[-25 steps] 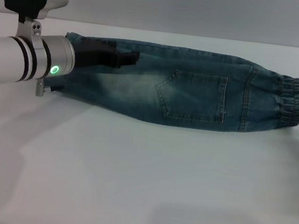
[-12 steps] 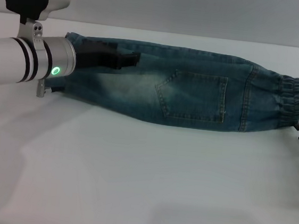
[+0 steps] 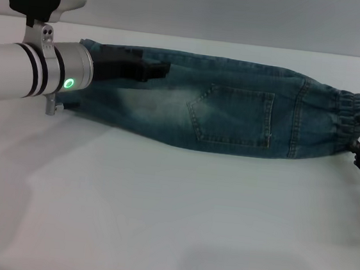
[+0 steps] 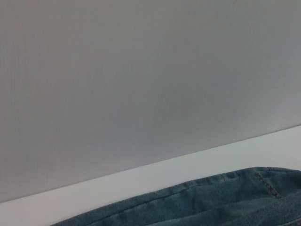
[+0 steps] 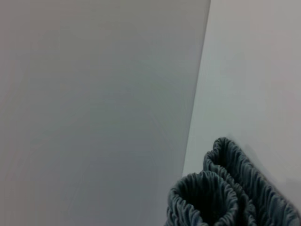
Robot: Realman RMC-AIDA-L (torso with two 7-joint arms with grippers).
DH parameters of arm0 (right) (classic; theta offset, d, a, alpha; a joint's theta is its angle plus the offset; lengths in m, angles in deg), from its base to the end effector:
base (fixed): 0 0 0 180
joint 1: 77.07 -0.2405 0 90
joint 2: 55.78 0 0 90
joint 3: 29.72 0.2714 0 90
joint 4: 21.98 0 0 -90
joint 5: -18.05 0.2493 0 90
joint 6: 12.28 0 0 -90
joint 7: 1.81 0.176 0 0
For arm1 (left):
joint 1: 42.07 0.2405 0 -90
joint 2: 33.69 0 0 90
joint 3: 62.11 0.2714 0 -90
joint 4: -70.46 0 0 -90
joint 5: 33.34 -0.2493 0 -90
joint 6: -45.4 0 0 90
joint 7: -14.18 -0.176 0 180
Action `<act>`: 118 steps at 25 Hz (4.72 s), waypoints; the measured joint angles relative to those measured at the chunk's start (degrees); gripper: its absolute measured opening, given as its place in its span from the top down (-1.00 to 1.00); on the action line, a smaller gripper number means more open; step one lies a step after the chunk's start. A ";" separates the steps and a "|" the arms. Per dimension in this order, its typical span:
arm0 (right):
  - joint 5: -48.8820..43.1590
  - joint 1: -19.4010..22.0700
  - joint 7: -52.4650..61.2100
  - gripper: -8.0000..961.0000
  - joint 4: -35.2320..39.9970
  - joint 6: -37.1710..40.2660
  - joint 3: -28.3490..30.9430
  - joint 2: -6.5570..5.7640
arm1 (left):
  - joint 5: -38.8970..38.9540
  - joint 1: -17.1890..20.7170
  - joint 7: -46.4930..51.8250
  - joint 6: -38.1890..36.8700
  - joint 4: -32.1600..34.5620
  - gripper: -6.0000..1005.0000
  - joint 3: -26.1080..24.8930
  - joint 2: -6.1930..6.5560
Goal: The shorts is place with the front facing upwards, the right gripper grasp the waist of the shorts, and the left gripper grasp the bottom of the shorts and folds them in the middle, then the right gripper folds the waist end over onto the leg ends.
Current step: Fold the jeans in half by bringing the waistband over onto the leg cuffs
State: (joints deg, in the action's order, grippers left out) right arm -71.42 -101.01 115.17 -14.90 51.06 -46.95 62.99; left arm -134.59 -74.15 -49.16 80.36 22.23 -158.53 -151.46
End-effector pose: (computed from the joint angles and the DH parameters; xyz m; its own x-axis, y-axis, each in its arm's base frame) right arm 0.4094 0.3597 -0.0526 -0.6239 -0.3579 -0.6947 -0.7765 0.1840 0.6026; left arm -0.2307 0.4865 -0.0742 0.7159 0.4924 0.4950 0.6970 -0.5463 -0.4646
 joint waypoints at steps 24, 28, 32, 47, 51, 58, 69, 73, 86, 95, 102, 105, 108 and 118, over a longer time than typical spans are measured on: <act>-0.35 -1.62 4.39 0.51 -0.32 -3.03 -2.03 -0.26 | 0.00 0.12 -1.40 -0.04 0.64 -0.42 -0.61 0.25; -0.28 -1.72 4.17 0.75 -0.25 -3.70 -2.02 -0.14 | 0.00 0.16 -1.86 -0.09 0.68 -0.43 -0.68 0.27; -0.02 -1.72 4.03 0.83 -0.04 -3.64 -1.67 0.00 | 0.00 0.18 -2.01 -0.09 0.68 -0.43 -0.71 0.27; 2.92 -3.71 2.85 0.88 1.88 16.66 -1.33 0.09 | 0.25 0.43 -2.77 -0.61 1.56 -0.43 0.13 -0.26; 3.29 -6.27 3.09 0.88 2.92 20.36 -1.50 0.09 | 0.61 -0.25 -2.77 -2.01 3.25 -0.43 2.78 -0.71; 3.32 -12.34 4.89 0.88 4.97 23.31 -2.29 0.13 | 6.60 -2.95 -2.76 -6.57 6.19 -0.43 14.67 -0.96; 3.19 -20.06 6.65 0.88 5.38 21.15 -6.21 0.12 | 14.56 -2.43 -2.75 -6.85 2.62 -0.43 25.03 -1.06; 3.29 -21.31 6.72 0.89 4.96 20.14 -7.56 0.28 | 16.48 -2.43 -2.75 -6.95 2.19 -0.43 27.75 -1.06; 3.17 -24.10 5.08 0.89 -0.46 19.27 -10.48 0.65 | 17.32 -2.04 -2.33 -8.28 2.02 -0.43 28.68 -0.76; 3.00 -23.95 2.10 0.88 -5.36 19.28 -11.87 0.76 | 17.07 -1.09 -2.25 -8.66 2.04 -0.43 27.99 -0.47; 3.15 -23.25 1.94 0.88 -5.45 19.47 -11.89 0.65 | 16.56 0.36 -2.23 -8.86 1.70 -0.43 25.83 -0.19; 3.01 -23.01 1.89 0.88 -5.50 19.38 -11.88 0.68 | 16.14 1.46 -2.23 -8.61 1.68 -0.43 23.44 0.08; 3.01 -22.62 1.87 0.88 -5.52 19.43 -11.86 0.68 | 13.58 3.03 -2.22 -7.11 0.71 -0.43 19.88 0.16; 3.05 -21.84 2.00 0.87 -5.46 19.69 -11.86 0.59 | 5.02 8.58 -2.12 -6.05 -1.67 -0.43 6.97 0.05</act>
State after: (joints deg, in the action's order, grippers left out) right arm -68.37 -122.86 117.17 -20.35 70.76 -58.81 63.58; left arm -129.58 -65.56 -51.28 74.31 20.56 -151.56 -151.41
